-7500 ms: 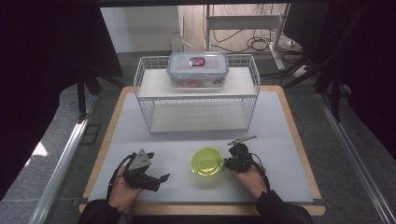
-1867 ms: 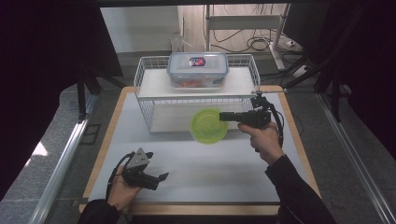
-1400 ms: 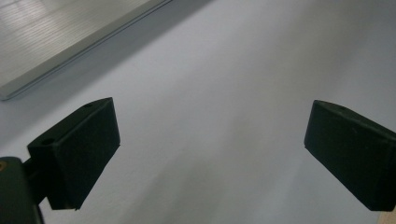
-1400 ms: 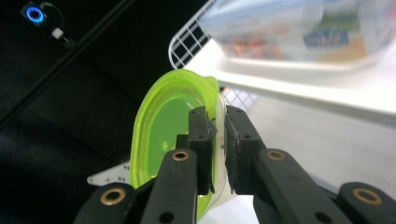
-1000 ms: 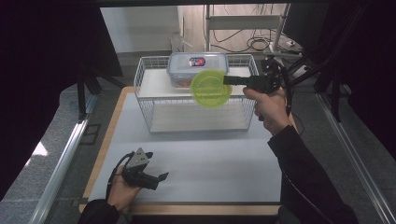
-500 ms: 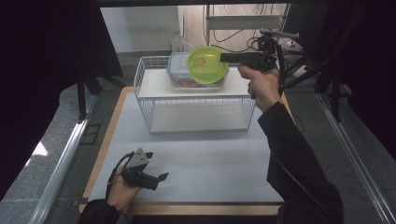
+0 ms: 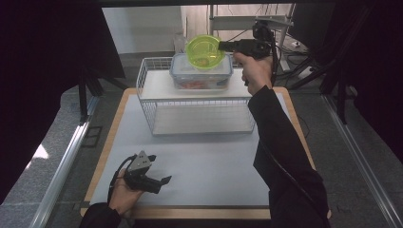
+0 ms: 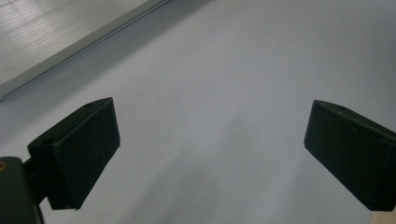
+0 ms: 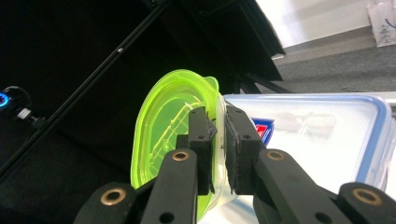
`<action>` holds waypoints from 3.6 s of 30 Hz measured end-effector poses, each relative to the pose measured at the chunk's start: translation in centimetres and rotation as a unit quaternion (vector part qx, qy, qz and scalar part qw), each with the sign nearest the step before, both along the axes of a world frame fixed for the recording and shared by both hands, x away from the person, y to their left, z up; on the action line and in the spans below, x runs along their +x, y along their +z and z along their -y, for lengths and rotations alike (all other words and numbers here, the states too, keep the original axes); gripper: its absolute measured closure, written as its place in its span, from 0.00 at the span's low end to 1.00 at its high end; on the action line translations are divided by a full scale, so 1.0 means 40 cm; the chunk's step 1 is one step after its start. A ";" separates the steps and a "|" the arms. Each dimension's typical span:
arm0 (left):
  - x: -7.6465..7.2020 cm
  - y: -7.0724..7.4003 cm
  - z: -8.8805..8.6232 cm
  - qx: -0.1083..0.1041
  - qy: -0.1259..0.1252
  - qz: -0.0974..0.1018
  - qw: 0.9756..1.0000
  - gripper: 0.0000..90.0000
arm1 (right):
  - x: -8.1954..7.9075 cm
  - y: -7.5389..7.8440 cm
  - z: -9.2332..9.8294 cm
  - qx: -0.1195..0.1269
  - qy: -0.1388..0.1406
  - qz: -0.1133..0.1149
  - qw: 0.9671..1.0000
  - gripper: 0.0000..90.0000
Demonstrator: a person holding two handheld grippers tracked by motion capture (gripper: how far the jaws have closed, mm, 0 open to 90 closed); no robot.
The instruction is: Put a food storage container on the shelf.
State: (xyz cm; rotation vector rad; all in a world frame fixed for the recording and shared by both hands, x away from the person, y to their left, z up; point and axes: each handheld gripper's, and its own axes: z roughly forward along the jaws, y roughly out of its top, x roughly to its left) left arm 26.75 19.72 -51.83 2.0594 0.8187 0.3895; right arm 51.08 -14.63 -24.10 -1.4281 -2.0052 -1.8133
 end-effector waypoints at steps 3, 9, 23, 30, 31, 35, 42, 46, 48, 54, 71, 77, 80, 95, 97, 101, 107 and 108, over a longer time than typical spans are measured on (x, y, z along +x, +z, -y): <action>0.000 0.000 0.000 -0.001 -0.001 -0.001 1.000 0.04 | 0.017 0.001 -0.011 -0.008 -0.009 -0.006 1.000 0.92; 0.000 0.000 -0.001 -0.003 -0.003 0.000 1.000 0.04 | 0.048 -0.010 -0.033 -0.016 -0.023 -0.022 0.999 0.91; -0.001 0.000 0.001 -0.003 -0.005 -0.002 1.000 0.04 | 0.071 -0.018 -0.049 -0.027 -0.048 -0.027 0.998 0.88; -0.001 0.000 0.001 -0.003 -0.006 -0.003 1.000 0.04 | 0.072 -0.018 -0.063 -0.045 -0.068 -0.018 0.997 0.83; -0.001 0.000 0.001 -0.003 -0.006 -0.002 1.000 0.04 | 0.074 -0.019 -0.064 -0.045 -0.069 -0.020 0.996 0.83; -0.001 0.000 0.001 -0.003 -0.007 -0.003 1.000 0.04 | 0.076 -0.024 -0.069 -0.045 -0.073 -0.021 0.996 0.81; -0.001 -0.001 0.002 -0.002 -0.007 -0.002 1.000 0.04 | 0.073 -0.024 -0.066 -0.045 -0.078 -0.007 0.996 0.68; -0.001 -0.001 0.002 -0.002 -0.007 -0.003 1.000 0.04 | 0.072 -0.024 -0.059 -0.051 -0.079 0.003 0.996 0.56; -0.001 -0.001 0.002 -0.001 -0.007 -0.003 1.000 0.04 | 0.071 -0.025 -0.050 -0.052 -0.074 0.016 0.996 0.45; -0.001 -0.001 0.003 -0.001 -0.007 -0.003 1.000 0.04 | 0.063 -0.026 -0.030 -0.048 -0.057 0.031 0.997 0.29; 0.000 0.001 -0.004 -0.017 0.001 -0.003 1.000 0.03 | -0.059 -0.079 0.046 -0.102 -0.005 0.118 0.988 0.12; 0.001 0.000 -0.004 -0.017 0.002 -0.003 1.000 0.02 | -0.115 -0.107 0.049 -0.143 0.011 0.147 0.979 0.08; 0.002 0.000 -0.004 -0.017 0.002 -0.003 1.000 0.02 | -0.141 -0.126 0.047 -0.160 0.020 0.158 0.974 0.07; 0.001 -0.001 -0.002 -0.010 -0.002 -0.003 1.000 0.02 | -0.249 -0.253 0.024 -0.211 0.048 0.198 0.956 0.01; 0.001 -0.001 -0.001 -0.011 -0.001 -0.003 1.000 0.02 | -0.260 -0.270 0.024 -0.211 0.050 0.201 0.955 0.01; 0.000 -0.001 -0.001 -0.010 -0.002 -0.002 1.000 0.02 | -0.277 -0.301 0.028 -0.213 0.055 0.203 0.954 0.01; 0.000 -0.002 0.000 -0.010 -0.003 -0.003 1.000 0.02 | -0.298 -0.341 0.038 -0.218 0.055 0.210 0.952 0.01; 0.000 -0.002 0.000 -0.008 -0.003 -0.002 1.000 0.02 | -0.302 -0.347 0.039 -0.218 0.057 0.209 0.952 0.01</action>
